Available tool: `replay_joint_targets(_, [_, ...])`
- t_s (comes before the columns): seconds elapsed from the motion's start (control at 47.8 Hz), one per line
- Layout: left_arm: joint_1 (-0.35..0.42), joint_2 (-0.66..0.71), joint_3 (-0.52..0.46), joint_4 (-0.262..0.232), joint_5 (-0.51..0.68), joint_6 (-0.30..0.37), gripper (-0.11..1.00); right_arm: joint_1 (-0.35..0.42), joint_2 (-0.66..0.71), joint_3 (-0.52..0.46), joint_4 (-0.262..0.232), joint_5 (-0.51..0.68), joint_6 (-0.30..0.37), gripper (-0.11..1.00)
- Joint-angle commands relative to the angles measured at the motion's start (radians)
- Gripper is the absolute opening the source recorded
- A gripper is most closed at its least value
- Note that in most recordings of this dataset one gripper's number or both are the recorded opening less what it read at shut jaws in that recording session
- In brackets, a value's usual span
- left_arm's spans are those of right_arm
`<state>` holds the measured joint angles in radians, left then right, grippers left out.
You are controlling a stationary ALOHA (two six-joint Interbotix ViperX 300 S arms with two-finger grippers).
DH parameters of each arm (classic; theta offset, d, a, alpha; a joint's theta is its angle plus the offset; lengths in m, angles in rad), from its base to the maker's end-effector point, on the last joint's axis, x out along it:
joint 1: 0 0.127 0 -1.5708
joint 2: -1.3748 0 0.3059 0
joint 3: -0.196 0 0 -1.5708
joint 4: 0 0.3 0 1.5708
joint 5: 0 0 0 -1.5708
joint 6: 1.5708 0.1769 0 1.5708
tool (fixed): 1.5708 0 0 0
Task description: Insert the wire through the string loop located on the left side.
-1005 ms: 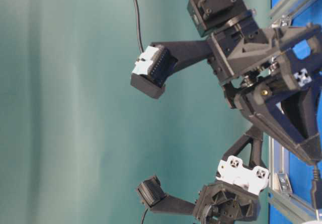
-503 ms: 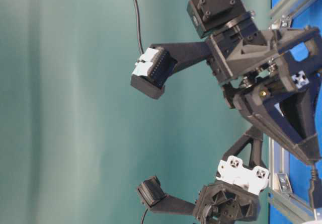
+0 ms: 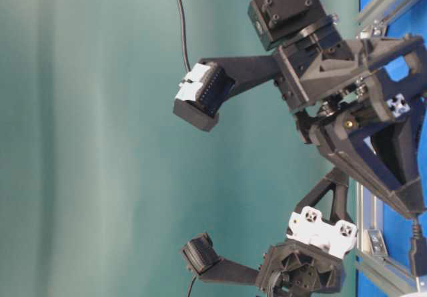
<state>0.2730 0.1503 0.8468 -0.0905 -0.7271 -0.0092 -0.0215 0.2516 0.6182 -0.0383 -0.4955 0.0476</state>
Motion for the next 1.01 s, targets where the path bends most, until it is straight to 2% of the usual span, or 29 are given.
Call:
replay_joint_targets(0.0, [0.000,-0.037,-0.008,0.002,-0.006,0.000,0.00,-0.003,-0.018,-0.020,0.000,-0.011,0.000,0.00])
replay_joint_targets(0.796, [0.000,-0.037,-0.009,0.002,-0.005,0.000,0.00,-0.003,-0.018,-0.021,0.000,-0.011,0.000,0.00])
replay_joint_targets(0.984, [0.000,-0.037,-0.011,0.002,-0.006,0.000,0.00,-0.003,0.002,-0.049,0.000,-0.012,0.000,0.00])
